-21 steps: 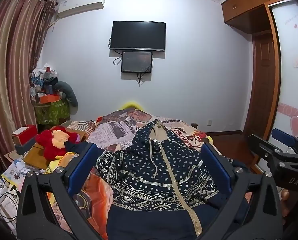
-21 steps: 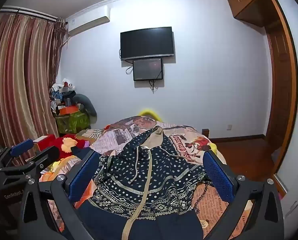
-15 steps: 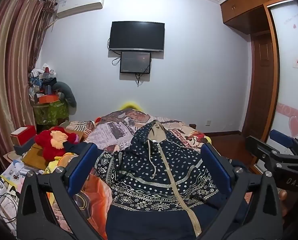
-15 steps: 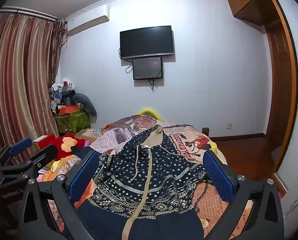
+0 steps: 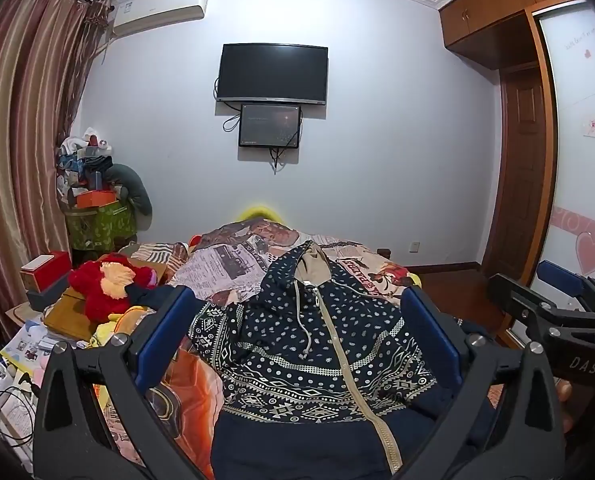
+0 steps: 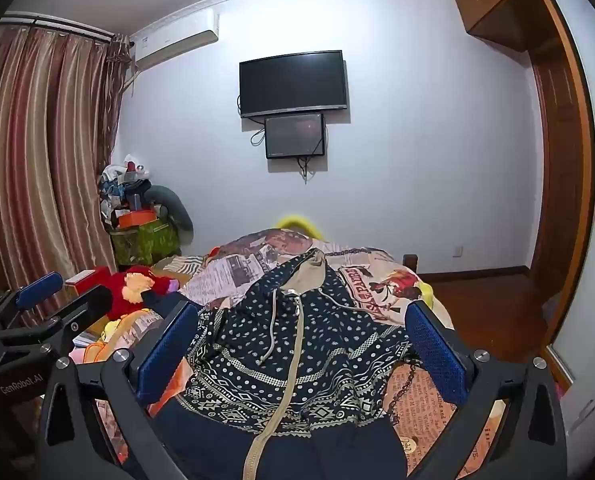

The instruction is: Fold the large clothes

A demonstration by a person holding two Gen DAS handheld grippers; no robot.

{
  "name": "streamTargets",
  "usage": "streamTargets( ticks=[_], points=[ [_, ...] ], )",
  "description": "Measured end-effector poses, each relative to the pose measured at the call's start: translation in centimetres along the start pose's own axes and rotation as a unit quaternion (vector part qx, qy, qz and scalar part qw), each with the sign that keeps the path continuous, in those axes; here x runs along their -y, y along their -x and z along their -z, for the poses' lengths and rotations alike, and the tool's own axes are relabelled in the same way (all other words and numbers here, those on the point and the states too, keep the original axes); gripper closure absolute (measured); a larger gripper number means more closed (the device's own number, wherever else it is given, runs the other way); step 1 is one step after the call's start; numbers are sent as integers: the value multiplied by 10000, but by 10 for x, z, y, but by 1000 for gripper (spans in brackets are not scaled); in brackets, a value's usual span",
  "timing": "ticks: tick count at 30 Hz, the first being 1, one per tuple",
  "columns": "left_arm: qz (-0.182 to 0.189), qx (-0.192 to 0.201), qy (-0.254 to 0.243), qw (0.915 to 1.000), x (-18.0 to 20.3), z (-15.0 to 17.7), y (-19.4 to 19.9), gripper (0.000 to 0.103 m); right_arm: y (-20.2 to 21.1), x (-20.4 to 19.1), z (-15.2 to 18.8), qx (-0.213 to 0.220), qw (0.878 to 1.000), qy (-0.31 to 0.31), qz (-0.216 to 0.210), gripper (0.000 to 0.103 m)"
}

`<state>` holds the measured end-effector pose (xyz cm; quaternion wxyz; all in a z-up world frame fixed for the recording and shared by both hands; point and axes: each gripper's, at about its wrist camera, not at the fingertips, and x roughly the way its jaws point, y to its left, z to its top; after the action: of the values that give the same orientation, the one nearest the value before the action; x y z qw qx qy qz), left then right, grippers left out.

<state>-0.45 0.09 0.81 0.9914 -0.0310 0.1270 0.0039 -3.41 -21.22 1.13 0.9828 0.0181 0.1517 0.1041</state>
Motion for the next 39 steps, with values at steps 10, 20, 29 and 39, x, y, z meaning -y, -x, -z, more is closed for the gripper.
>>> streamTargets(
  ticks=[10,20,29,39],
  points=[
    [-4,5,-10,10000,1,2,-1,0,0,0,0,-1,10000,0,-5,0],
    [-8,12,-24,10000,0,-1,2,0,0,-2,-1,-3,10000,3,2,0],
    [-22,12,-26,10000,0,-1,2,0,2,0,-3,0,10000,6,-2,0],
    [-24,10,-28,10000,0,-1,3,0,3,-1,-3,3,10000,12,2,0]
  ],
)
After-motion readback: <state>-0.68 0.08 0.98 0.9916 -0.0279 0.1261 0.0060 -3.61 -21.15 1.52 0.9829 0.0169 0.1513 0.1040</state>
